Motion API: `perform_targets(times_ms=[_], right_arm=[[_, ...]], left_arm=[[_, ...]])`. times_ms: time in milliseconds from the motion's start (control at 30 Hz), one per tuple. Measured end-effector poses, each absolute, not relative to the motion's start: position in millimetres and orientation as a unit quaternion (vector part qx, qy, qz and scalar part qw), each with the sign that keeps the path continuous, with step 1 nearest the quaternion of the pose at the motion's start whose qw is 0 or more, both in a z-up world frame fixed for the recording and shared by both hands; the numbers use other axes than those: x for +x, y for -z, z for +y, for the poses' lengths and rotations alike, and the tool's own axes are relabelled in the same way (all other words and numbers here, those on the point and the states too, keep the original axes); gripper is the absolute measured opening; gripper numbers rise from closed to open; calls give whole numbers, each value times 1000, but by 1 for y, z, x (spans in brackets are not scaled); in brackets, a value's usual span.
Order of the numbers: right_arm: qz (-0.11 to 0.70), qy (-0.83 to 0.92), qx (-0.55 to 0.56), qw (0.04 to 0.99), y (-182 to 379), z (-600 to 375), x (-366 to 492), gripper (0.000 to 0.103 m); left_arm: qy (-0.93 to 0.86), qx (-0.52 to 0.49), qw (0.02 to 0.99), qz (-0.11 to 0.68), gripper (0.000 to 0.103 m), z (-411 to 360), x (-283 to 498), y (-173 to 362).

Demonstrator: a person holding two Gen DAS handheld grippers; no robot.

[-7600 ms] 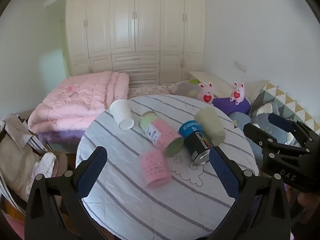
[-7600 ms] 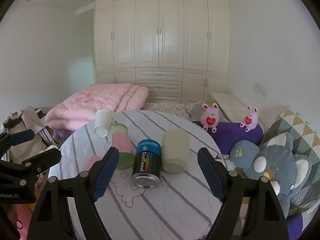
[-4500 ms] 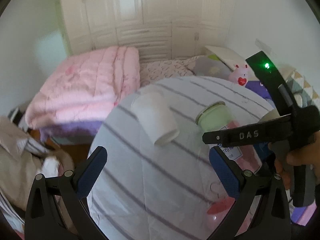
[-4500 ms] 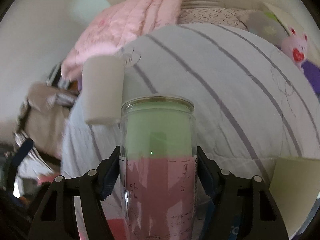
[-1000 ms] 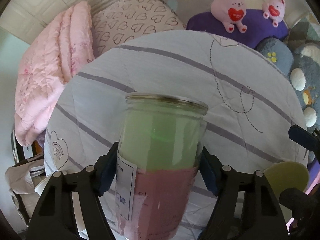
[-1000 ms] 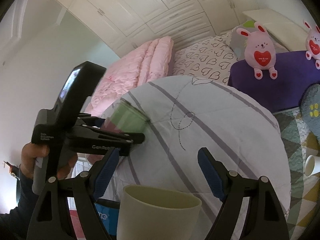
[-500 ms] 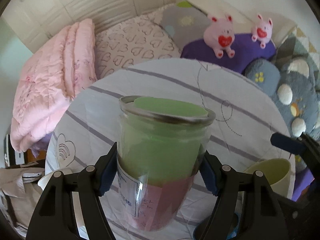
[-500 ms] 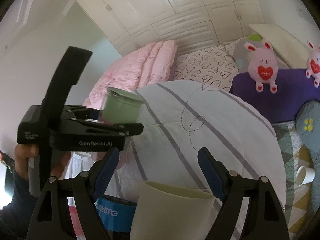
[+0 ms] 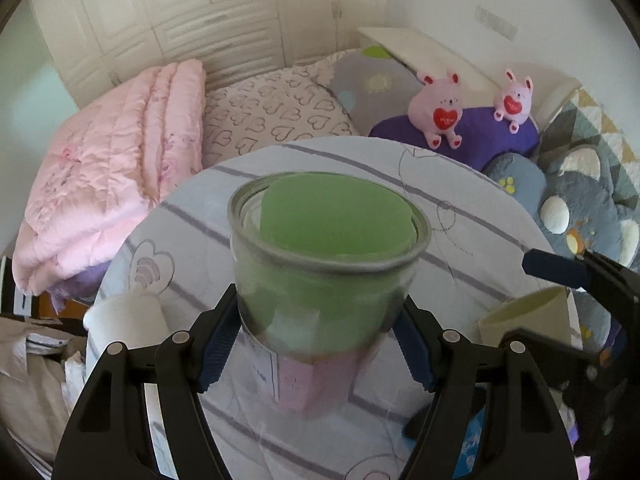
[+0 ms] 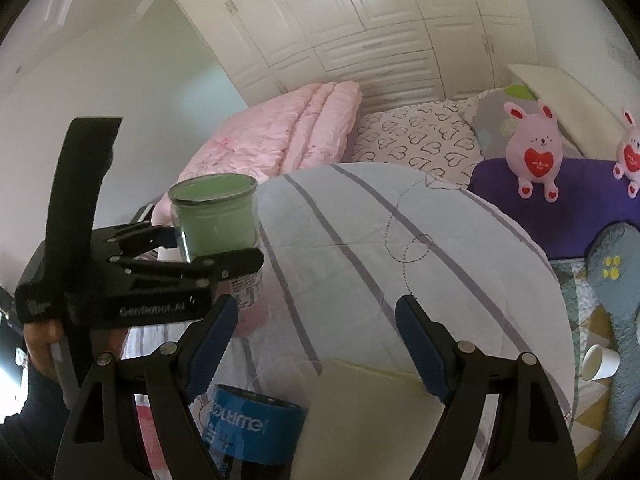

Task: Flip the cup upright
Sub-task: 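Lift the jar with the left gripper and turn its open mouth upward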

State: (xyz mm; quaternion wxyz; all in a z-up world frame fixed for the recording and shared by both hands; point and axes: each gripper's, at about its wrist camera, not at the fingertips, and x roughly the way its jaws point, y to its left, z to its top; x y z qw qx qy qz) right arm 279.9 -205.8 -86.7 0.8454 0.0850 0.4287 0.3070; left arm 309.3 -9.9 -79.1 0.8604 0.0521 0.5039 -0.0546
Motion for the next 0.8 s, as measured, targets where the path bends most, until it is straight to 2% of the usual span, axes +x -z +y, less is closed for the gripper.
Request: perform_targets(times_ms=[467, 600, 800], right_arm=[[418, -317, 83, 847, 73, -195, 261, 82], [420, -319, 87, 845, 73, -195, 260, 82], [422, -320, 90, 843, 71, -193, 257, 82]], left_arm=[[61, 44, 869, 490, 74, 3, 271, 84], [65, 38, 870, 487, 82, 6, 267, 82], [61, 26, 870, 489, 83, 8, 267, 82]])
